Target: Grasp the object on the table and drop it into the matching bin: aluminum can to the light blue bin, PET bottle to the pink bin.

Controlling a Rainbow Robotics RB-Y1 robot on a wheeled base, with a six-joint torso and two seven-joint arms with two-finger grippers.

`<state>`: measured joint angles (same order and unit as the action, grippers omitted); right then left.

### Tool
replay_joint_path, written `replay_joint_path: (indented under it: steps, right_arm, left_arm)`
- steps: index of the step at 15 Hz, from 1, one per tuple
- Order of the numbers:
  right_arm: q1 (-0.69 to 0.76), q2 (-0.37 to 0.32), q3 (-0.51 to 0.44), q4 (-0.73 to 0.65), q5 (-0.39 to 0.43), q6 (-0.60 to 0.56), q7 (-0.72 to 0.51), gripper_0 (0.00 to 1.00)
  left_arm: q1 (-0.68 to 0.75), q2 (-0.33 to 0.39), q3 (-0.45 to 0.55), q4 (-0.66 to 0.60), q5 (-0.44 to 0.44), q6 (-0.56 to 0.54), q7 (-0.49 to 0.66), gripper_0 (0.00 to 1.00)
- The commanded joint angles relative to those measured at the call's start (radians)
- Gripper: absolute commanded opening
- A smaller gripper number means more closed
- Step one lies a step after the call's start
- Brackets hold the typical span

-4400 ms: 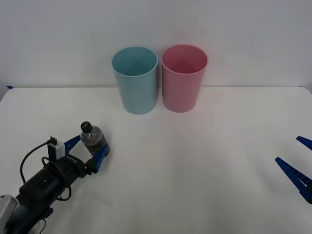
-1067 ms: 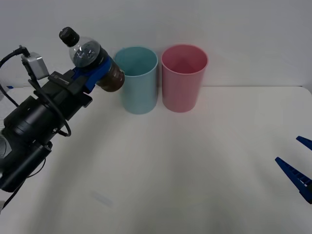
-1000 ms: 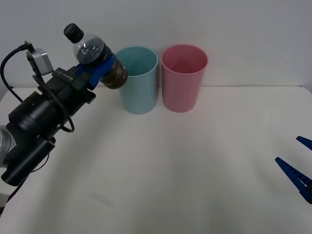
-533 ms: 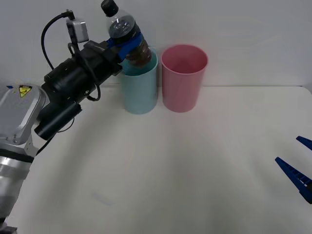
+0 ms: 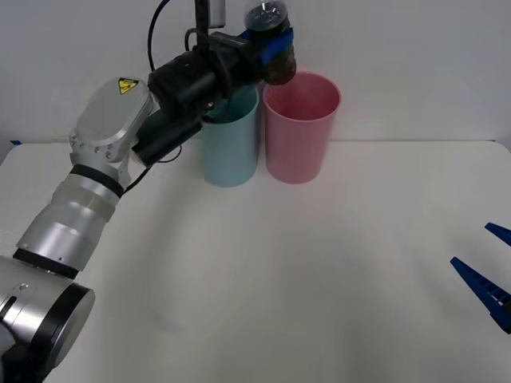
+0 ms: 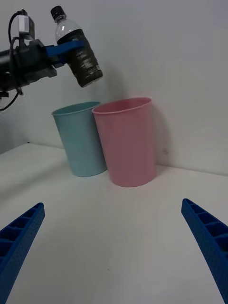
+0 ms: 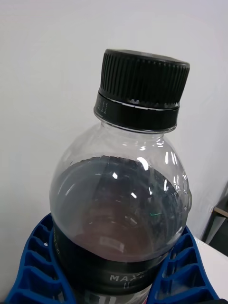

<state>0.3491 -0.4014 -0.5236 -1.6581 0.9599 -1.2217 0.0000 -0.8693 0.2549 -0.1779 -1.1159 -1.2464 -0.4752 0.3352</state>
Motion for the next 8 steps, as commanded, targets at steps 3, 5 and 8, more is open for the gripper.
replay_joint_path:
  steps: [3,5,8]
  right_arm:
    - [0.000,0.000,0.000,0.000,0.000,0.000,0.000,1.00]
    - [0.000,0.000,0.000,0.000,0.000,0.000,0.000,1.00]
    - [0.000,0.000,0.000,0.000,0.000,0.000,0.000,1.00]
  left_arm:
    - [-0.139,-0.094,0.000,0.179,-0.088,0.086,-0.042,0.00]
    - [-0.169,-0.123,-0.002,0.218,-0.113,0.122,-0.054,0.00]
    - [-0.183,-0.144,-0.037,0.242,-0.123,0.162,-0.070,0.00]
